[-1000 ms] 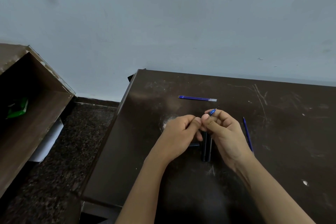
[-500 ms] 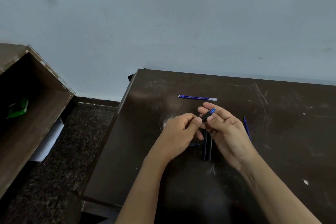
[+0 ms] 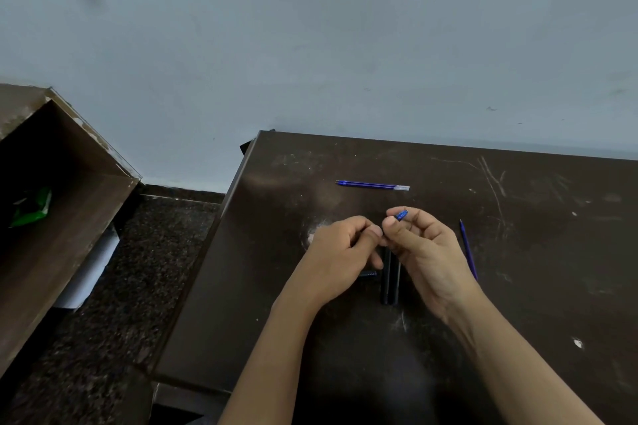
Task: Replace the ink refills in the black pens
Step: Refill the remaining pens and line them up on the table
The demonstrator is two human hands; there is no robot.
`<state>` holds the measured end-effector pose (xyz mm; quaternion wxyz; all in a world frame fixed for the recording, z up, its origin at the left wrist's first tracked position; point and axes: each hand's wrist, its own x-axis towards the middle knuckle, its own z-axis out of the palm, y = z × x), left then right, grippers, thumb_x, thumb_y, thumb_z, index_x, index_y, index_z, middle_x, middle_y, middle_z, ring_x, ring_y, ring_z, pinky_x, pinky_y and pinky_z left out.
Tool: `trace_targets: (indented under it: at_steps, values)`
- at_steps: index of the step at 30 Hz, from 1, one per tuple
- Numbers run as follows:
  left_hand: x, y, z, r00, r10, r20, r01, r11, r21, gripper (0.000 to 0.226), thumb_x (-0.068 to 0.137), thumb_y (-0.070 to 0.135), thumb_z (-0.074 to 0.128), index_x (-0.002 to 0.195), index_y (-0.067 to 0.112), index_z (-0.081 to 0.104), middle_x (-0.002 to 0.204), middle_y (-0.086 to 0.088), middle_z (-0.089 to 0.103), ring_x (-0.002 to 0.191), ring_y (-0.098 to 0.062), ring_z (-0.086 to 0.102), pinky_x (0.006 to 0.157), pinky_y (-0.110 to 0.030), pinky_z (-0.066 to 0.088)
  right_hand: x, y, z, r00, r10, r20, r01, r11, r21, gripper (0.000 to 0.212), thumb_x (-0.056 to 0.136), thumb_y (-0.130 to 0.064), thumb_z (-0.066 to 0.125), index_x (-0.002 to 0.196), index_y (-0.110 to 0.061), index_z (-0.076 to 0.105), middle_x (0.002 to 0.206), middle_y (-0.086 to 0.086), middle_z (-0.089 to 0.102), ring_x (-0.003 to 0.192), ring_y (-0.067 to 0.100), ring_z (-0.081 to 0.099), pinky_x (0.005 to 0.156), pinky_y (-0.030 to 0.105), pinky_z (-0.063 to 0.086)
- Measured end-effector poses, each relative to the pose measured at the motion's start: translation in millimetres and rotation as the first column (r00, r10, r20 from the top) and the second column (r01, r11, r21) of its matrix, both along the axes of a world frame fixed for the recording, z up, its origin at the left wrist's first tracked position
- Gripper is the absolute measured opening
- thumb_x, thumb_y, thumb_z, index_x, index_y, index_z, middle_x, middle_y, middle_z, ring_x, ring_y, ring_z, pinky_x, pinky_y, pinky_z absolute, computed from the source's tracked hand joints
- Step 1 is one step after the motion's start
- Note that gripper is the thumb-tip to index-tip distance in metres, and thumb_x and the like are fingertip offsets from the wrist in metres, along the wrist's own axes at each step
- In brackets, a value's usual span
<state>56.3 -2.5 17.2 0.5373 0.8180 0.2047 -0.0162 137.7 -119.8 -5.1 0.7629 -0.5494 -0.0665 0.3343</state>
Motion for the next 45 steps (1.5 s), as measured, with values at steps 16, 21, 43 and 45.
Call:
trace_targets:
  at_steps: [16,21,43,45]
  values:
    - [-1.1,1.0,1.1,1.000,0.011,0.026,-0.012,0.999,0.032,0.014,0.098,0.032,0.044,0.092,0.029,0.056,0.066,0.005,0.064,0.051,0.009,0.052,0.058,-0.014,0.035,3.0,-2.3,1.4,0.996,0.048,-0.074,-0.042,0.995,0.088,0.026,0.086,0.003,0.053,0.104,-0.008,0.066,0.092,0.007,0.071,0.086,0.014,0.067,0.078,0.024,0.055]
    - [-1.2,1.2,1.8,1.000,-0.001,0.015,0.001,0.999,0.036,0.014,0.098,0.031,0.044,0.098,0.026,0.057,0.068,0.006,0.064,0.051,0.010,0.053,0.056,-0.013,0.035,-0.2,-0.4,2.7,0.999,0.040,-0.028,-0.040,0.999,0.004,0.033,0.070,-0.014,0.066,0.101,-0.003,0.066,0.078,0.004,0.067,0.075,0.011,0.064,0.074,0.023,0.054]
    - [-8.5,18.9,-6.4,0.897,0.440,0.039,-0.433,0.894,-0.113,0.019,0.097,0.018,0.047,0.089,0.020,0.063,0.082,-0.003,0.069,0.065,-0.006,0.060,0.066,-0.021,0.053,8.4,-7.8,-10.4,0.657,0.310,0.688,0.150,0.840,-0.522,0.024,0.077,-0.001,0.071,0.089,-0.021,0.071,0.080,-0.012,0.070,0.075,0.000,0.063,0.074,0.012,0.049]
    - [-7.8,18.6,-5.0,0.883,0.468,0.040,-0.460,0.879,-0.126,0.018,0.097,0.018,0.046,0.092,0.019,0.063,0.083,-0.004,0.069,0.066,-0.007,0.060,0.068,-0.023,0.054,0.2,-1.6,-13.6,0.512,0.494,0.703,0.099,0.779,-0.620,0.025,0.079,-0.003,0.067,0.095,-0.022,0.070,0.086,-0.014,0.069,0.085,0.000,0.063,0.077,0.011,0.047]
